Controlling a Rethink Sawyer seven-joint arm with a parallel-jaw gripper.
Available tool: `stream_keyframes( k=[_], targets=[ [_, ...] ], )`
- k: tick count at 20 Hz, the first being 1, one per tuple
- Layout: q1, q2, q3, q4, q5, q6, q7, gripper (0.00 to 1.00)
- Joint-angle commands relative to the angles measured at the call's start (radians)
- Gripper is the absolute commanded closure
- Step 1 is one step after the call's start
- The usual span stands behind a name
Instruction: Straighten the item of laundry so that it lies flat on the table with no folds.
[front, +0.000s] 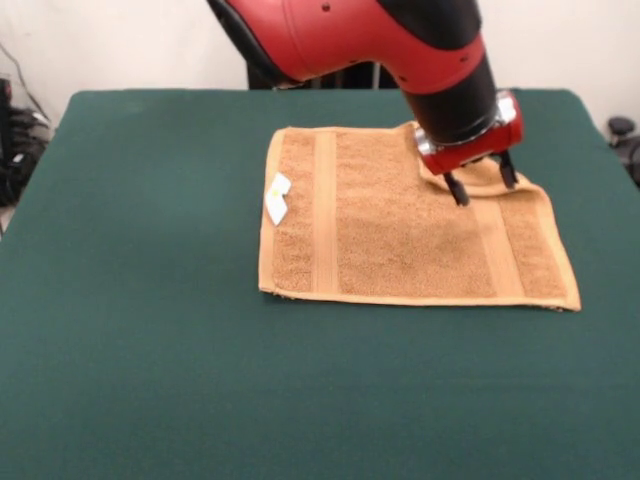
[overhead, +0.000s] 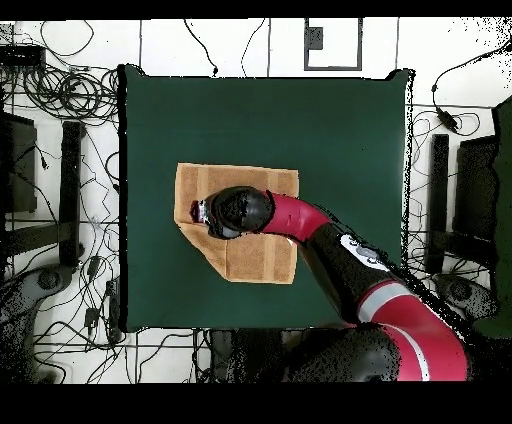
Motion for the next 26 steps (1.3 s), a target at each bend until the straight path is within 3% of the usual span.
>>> stream_keyframes(
  k=[1,7,15,23,26],
  targets=[
    [-0.027,0.013,0.0,-0.008,-0.01,0.169,0.001,0.0],
    [-0.086,0.041,0.004,-0.053,-0.044,0.251,-0.083,0.0],
    [-0.136,0.02,0.055,0.019,-0.055,0.261,-0.075,0.0],
    [-0.124,0.049,0.054,-0.028,-0.091,0.295,-0.085,0.0],
    [-0.116,0.061,0.047,-0.037,-0.125,0.237,-0.089,0.0]
  ],
)
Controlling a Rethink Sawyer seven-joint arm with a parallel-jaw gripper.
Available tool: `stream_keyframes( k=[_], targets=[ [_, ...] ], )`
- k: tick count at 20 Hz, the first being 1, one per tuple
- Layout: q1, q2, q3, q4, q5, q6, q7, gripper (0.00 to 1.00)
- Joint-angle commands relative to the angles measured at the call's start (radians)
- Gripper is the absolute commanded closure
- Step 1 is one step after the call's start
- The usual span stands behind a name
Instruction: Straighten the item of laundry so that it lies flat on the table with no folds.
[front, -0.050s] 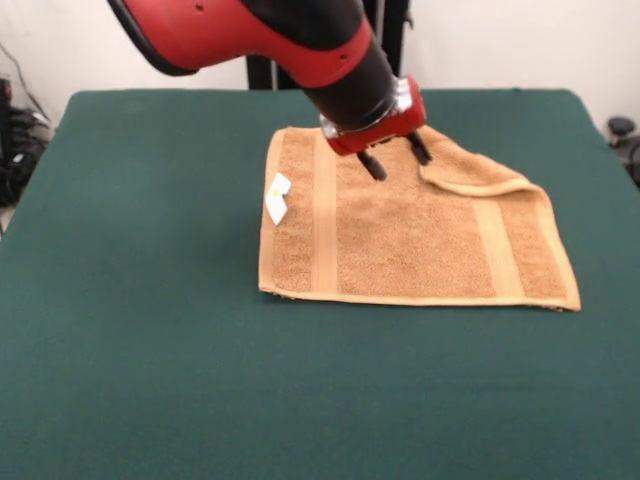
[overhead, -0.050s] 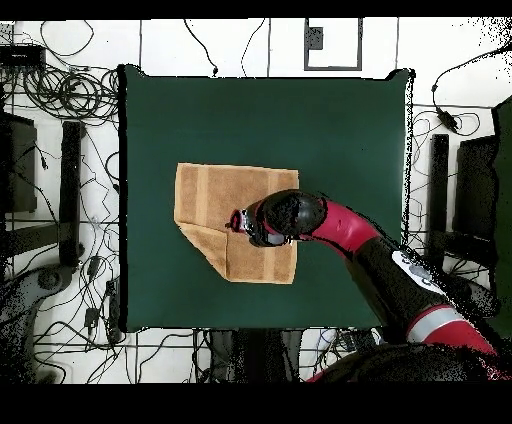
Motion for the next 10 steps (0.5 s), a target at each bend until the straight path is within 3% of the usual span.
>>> stream_keyframes(
  k=[1,10],
  targets=[
    [0.049,0.068,0.045,-0.035,-0.079,0.023,-0.083,0.0],
    [0.07,0.095,0.064,0.0,-0.109,-0.085,-0.005,0.0]
  ],
)
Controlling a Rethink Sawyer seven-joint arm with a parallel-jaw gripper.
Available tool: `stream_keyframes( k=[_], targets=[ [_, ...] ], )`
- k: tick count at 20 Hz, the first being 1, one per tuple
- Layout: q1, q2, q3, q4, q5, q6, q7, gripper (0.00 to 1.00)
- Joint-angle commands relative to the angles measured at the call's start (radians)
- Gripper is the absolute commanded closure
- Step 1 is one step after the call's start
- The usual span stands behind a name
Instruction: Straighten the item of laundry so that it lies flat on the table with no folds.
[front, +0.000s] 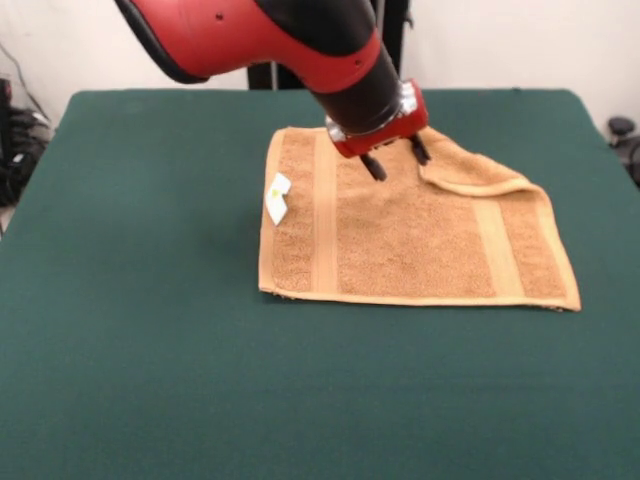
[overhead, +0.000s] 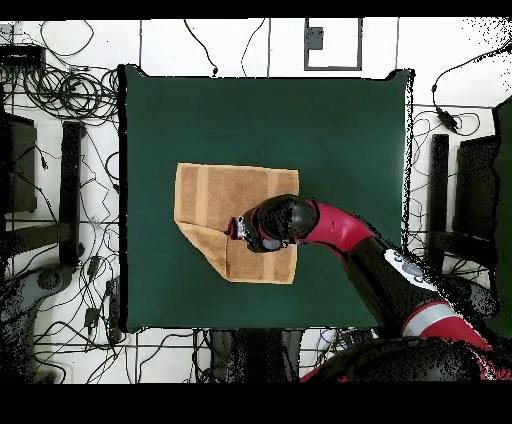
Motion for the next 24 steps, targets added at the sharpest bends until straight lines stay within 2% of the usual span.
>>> stream_keyframes(
  k=[1,12,24],
  targets=[
    [0.063,0.073,0.064,0.0,-0.04,-0.087,-0.001,0.0],
    [0.076,0.088,0.072,-0.006,-0.032,-0.103,0.013,0.0],
    [0.087,0.067,0.075,0.013,-0.026,-0.119,0.034,0.0]
  ],
)
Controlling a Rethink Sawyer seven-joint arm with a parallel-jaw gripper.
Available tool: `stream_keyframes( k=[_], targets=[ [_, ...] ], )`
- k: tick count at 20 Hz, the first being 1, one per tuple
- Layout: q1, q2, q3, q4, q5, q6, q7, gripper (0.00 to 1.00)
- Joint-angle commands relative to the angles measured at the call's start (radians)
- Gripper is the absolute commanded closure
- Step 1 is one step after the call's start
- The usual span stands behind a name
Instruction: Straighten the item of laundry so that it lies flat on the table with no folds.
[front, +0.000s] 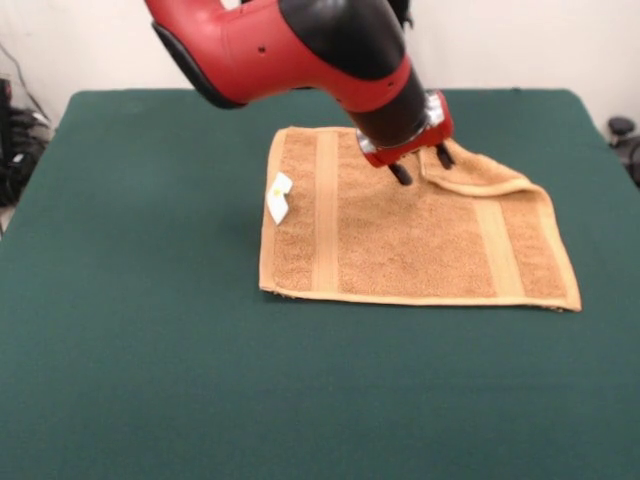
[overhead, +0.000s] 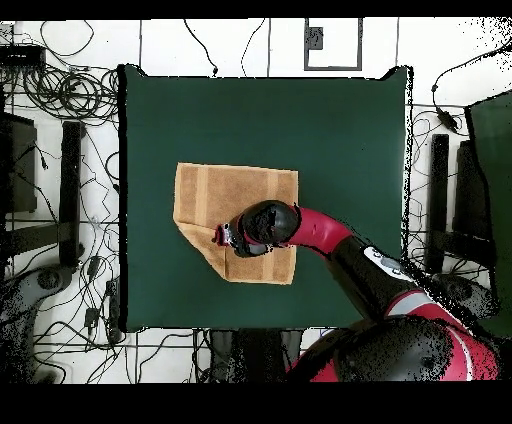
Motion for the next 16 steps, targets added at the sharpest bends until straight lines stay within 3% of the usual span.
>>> stream_keyframes(
  k=[1,16],
  targets=[
    [0.052,-0.001,0.076,0.013,-0.02,-0.093,0.035,0.0],
    [0.054,-0.004,0.065,0.014,-0.014,-0.102,0.056,0.0]
  ],
)
